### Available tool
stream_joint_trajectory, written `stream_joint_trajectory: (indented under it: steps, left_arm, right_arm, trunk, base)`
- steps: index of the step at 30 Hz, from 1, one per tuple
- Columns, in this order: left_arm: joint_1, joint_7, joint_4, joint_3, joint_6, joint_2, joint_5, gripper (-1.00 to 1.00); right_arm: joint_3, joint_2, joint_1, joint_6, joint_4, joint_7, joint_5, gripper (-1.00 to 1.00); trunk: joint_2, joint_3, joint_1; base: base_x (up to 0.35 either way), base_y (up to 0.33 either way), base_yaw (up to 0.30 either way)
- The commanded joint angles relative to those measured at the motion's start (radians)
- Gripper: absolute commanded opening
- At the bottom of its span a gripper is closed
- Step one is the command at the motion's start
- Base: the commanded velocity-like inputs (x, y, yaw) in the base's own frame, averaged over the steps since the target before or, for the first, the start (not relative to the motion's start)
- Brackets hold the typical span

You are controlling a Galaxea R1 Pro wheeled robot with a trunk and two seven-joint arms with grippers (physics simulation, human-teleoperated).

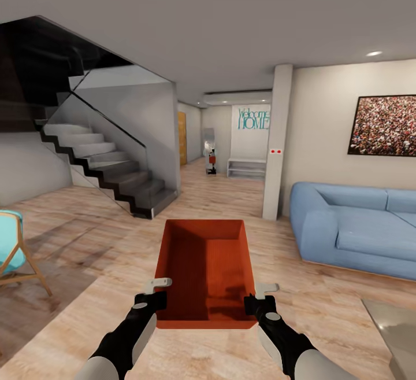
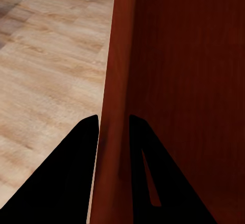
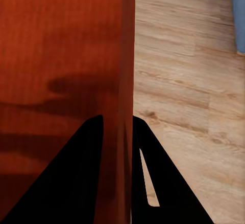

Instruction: Move the two storage containers from the living room to the garage. In the garage, place one container on the floor and stack the other container on top of it (either order is fine).

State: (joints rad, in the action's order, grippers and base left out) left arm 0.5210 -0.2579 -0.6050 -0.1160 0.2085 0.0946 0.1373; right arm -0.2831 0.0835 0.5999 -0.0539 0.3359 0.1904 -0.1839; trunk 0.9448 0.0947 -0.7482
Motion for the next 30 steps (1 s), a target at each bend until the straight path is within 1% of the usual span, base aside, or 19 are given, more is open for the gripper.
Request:
stream_joint_trajectory:
  steps: [1,18,22,30]
  left_arm:
    - [0.001,-0.04,-0.004,-0.004,0.008,-0.016,-0.013,-1.0]
    - [0.001,-0.04,-0.004,-0.004,0.008,-0.019,-0.013,-1.0]
    - [0.001,-0.04,-0.003,0.008,0.008,-0.019,-0.013,-1.0]
    - [0.001,-0.04,-0.002,0.009,0.008,-0.019,-0.013,-1.0]
  right_arm:
    - [-0.005,-0.001,0.001,-0.004,0.0,0.004,-0.014,-1.0]
    - [-0.005,-0.001,0.001,-0.004,0.0,0.004,-0.014,-1.0]
    - [-0.005,-0.001,0.001,-0.004,0.0,0.004,-0.014,-1.0]
    - [-0.005,-0.001,0.001,-0.004,0.0,0.004,-0.014,-1.0]
  trunk:
    - [0.001,0.002,-0.001]
    - [0.001,0.002,-0.001]
    - [0.001,0.002,-0.001]
    - [0.001,0.002,-0.001]
  base:
    - [0.322,0.0,0.0]
    - [0.322,0.0,0.0]
    - [0.322,0.0,0.0]
    - [0.322,0.0,0.0]
